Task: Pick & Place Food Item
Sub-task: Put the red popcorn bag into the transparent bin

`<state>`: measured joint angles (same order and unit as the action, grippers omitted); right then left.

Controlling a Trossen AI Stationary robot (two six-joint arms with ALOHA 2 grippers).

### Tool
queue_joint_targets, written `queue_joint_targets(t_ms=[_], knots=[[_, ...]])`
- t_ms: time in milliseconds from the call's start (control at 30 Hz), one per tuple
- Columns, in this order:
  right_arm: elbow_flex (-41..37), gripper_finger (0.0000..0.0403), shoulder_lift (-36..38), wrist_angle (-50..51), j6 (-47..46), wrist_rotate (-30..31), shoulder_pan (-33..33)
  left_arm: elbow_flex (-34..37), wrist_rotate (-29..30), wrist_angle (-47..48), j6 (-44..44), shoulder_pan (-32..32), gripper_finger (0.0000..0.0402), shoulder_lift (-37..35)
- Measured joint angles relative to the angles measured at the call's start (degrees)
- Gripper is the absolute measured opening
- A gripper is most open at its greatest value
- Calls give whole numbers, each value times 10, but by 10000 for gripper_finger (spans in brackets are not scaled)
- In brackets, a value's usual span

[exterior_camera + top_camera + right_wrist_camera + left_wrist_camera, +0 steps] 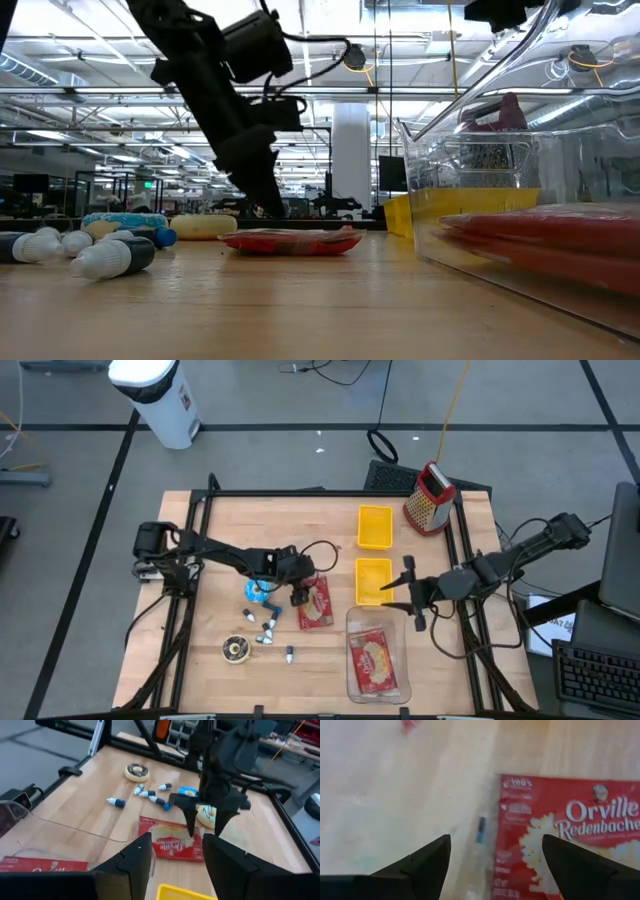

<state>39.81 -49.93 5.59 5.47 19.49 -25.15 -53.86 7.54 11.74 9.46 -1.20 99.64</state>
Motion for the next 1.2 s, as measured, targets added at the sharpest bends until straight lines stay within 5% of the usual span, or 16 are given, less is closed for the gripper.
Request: queue_joint_targets(t_ms=[167,500,900,1200], knots=[[-67,160,26,-86,4,0,0,-1,-73,-9,1,-12,302,31],[-114,160,52,-143,17,-1,0,-2,-86,-22,-15,-15,287,53],[-114,160,54,-139,17,-1,0,-1,-99,-19,-40,-15,107,54],[-114,160,54,-143,15,0,0,5,3,10,-109,-14,5,-4]])
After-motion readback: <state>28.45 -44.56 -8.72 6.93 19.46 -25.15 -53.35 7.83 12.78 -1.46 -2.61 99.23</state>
